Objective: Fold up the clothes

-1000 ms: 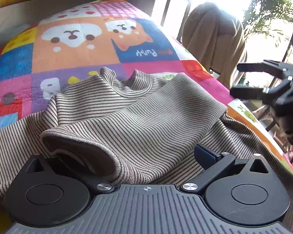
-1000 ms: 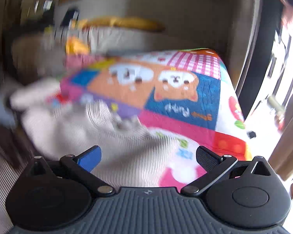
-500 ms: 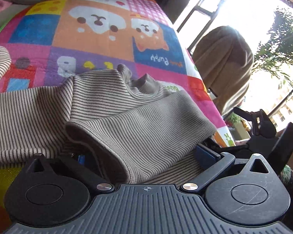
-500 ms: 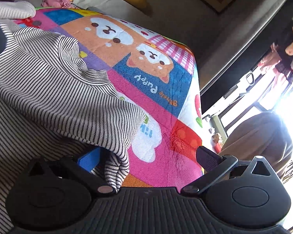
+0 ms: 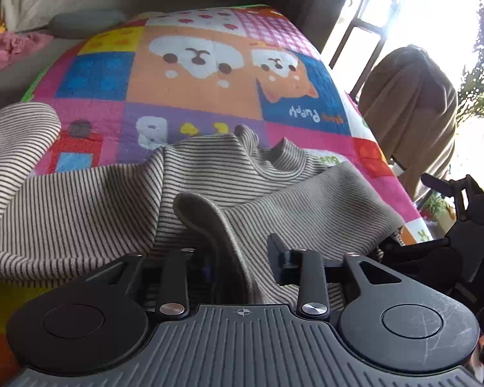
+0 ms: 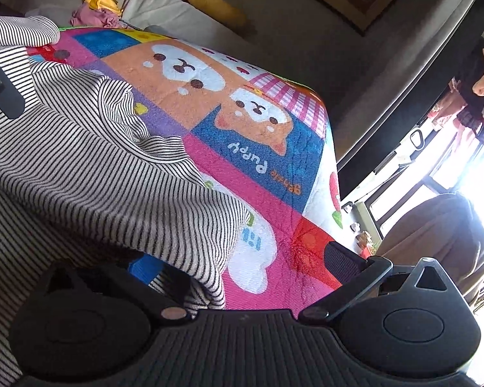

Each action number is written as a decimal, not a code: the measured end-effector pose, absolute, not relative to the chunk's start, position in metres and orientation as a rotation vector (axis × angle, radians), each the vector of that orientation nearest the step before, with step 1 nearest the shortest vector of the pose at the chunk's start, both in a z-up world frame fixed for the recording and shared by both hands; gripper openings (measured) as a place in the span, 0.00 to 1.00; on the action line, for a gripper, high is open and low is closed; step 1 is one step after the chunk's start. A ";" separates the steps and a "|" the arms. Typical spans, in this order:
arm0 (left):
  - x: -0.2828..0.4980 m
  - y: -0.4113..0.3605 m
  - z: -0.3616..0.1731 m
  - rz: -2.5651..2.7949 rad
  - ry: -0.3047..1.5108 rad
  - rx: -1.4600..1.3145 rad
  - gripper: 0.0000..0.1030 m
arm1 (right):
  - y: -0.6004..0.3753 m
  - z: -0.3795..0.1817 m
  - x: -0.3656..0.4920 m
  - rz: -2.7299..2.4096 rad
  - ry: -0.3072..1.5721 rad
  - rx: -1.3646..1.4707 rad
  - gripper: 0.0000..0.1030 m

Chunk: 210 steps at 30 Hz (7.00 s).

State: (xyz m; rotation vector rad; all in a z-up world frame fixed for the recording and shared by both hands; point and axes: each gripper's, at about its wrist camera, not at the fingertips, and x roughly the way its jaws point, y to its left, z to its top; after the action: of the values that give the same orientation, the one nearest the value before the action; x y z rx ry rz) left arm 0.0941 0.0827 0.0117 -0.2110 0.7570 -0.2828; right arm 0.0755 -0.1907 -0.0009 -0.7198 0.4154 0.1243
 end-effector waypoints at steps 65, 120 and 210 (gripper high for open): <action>0.073 -0.023 0.042 -0.593 0.596 0.328 0.85 | -0.330 0.060 0.063 0.302 0.558 0.245 1.00; 0.106 -0.059 0.012 -0.635 0.549 0.332 0.18 | -0.270 0.030 0.142 0.395 0.758 0.128 0.42; -0.034 0.162 0.053 -0.630 0.769 -0.238 0.93 | -0.334 0.065 -0.074 0.327 0.675 0.005 0.89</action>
State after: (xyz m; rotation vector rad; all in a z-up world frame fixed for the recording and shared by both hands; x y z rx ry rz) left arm -0.0345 0.1619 0.0526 -0.2382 0.7689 -0.6305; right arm -0.0743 -0.3343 0.0646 0.0055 0.6750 0.3271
